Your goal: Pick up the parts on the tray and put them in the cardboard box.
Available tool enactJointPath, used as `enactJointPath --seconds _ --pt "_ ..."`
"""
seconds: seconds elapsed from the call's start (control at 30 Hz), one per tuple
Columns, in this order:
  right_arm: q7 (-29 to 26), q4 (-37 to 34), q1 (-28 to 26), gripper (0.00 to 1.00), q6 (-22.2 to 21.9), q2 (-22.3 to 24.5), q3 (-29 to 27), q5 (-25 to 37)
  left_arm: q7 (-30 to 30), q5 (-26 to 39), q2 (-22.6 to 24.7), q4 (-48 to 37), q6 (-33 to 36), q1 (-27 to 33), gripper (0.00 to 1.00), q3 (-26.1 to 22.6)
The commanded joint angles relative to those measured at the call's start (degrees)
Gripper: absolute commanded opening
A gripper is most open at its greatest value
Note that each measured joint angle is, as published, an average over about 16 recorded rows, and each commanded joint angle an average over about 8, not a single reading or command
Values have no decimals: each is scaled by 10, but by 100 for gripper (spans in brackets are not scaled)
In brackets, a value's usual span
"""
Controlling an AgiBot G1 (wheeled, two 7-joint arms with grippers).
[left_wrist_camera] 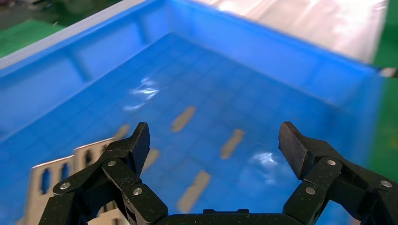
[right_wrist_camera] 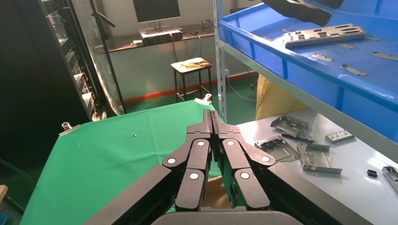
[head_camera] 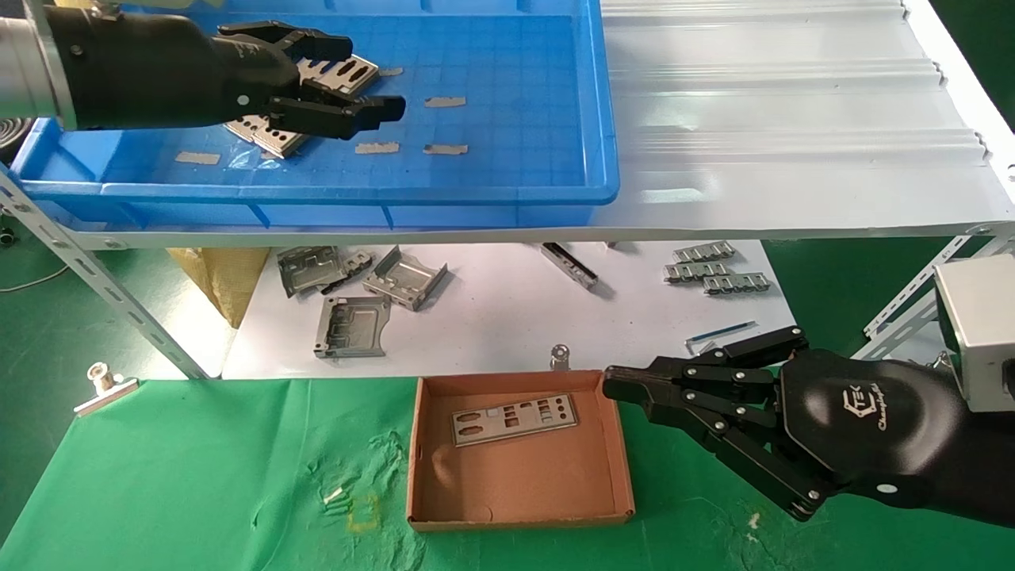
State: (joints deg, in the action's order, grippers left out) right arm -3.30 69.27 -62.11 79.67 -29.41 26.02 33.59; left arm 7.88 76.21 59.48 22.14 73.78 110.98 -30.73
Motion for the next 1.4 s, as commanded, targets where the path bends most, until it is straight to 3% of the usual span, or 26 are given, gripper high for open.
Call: enactJointPath --seconds 0.03,0.47,0.5,0.73,0.77,1.03,1.1,1.3,1.4 --pt "0 0 0 0 0 0 0 0 -15 17 19 -45 -19 20 100 -8" --pt "0 0 0 3 0 0 0 0 -46 34 57 -169 -73 50 100 -15" --pt "0 0 0 10 0 0 0 0 -47 36 59 -175 -76 51 100 -16" --pt "0 0 0 94 0 0 0 0 -57 40 68 -197 -105 54 100 -18" --pt "0 0 0 100 0 0 0 0 -59 40 70 -199 -109 54 100 -18" --pt "0 0 0 100 0 0 0 0 -67 42 80 -212 -153 54 100 -19" --pt "0 0 0 100 0 0 0 0 -67 40 82 -214 -165 54 86 -18" --pt "0 0 0 100 0 0 0 0 -63 34 88 -220 -190 51 13 -13" --pt "0 0 0 100 0 0 0 0 -59 31 90 -223 -195 49 0 -11"
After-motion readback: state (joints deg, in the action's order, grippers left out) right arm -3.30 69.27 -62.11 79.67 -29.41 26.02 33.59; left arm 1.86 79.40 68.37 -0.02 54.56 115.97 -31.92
